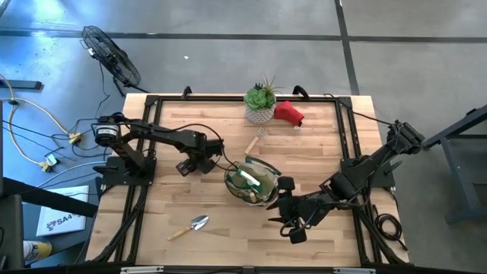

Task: Pick & Place Garden tools in Gardening bag
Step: Put the green shear scissors into the gardening bag

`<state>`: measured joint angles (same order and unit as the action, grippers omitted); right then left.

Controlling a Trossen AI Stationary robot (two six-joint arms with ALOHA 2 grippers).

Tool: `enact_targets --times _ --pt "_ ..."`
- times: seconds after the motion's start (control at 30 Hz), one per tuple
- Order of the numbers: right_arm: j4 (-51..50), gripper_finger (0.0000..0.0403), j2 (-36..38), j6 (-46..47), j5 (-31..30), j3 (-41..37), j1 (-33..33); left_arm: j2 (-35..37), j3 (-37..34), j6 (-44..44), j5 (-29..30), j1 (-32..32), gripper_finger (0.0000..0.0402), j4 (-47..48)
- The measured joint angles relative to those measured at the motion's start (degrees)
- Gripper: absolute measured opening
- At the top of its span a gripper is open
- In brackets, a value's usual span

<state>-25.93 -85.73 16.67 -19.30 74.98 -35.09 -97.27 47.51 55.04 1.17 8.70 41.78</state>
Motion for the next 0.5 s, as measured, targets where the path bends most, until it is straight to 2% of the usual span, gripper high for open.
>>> enact_targets --times 0.23,0.5 --pt "0.00 0.0133 0.00 0.00 -0.01 0.00 0.00 0.48 3.63 -3.80 2.70 -0.10 0.0211 3.70" --pt "-0.07 0.0133 0.00 -0.17 -0.01 0.00 -0.15 0.29 5.81 -7.41 0.80 -0.06 0.0211 5.57"
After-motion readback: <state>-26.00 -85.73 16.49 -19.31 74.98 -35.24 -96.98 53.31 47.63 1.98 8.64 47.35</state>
